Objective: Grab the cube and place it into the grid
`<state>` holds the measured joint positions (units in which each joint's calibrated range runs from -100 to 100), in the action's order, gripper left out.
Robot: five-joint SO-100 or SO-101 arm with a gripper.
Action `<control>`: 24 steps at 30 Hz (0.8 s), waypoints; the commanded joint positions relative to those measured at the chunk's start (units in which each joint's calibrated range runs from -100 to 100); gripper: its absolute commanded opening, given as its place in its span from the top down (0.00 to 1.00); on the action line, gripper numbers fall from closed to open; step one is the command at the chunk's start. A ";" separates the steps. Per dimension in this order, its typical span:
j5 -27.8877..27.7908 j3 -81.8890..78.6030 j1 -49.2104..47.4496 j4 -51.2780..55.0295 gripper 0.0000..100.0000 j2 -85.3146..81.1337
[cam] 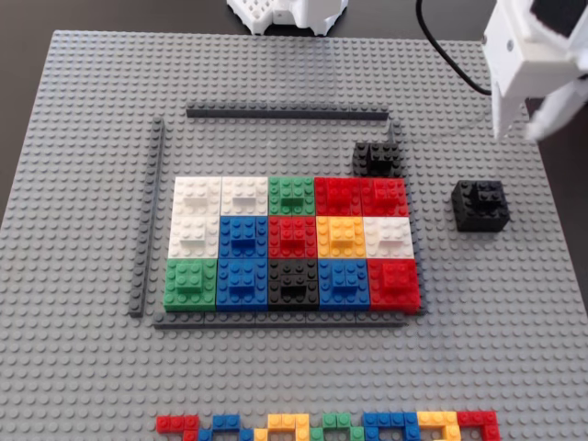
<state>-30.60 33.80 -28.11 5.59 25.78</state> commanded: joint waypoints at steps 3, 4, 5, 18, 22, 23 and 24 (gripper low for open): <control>0.24 3.31 1.48 -0.61 0.69 1.21; 0.20 3.31 1.63 -0.71 0.69 1.56; 0.10 3.12 1.77 -0.85 0.69 1.90; -0.54 0.95 2.80 -3.49 0.69 5.94; -0.63 0.86 2.88 -3.88 0.69 6.98; -0.63 0.77 2.95 -3.98 0.69 7.15; -0.63 0.68 3.03 -4.08 0.69 7.32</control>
<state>-31.04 33.80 -25.77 1.88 34.61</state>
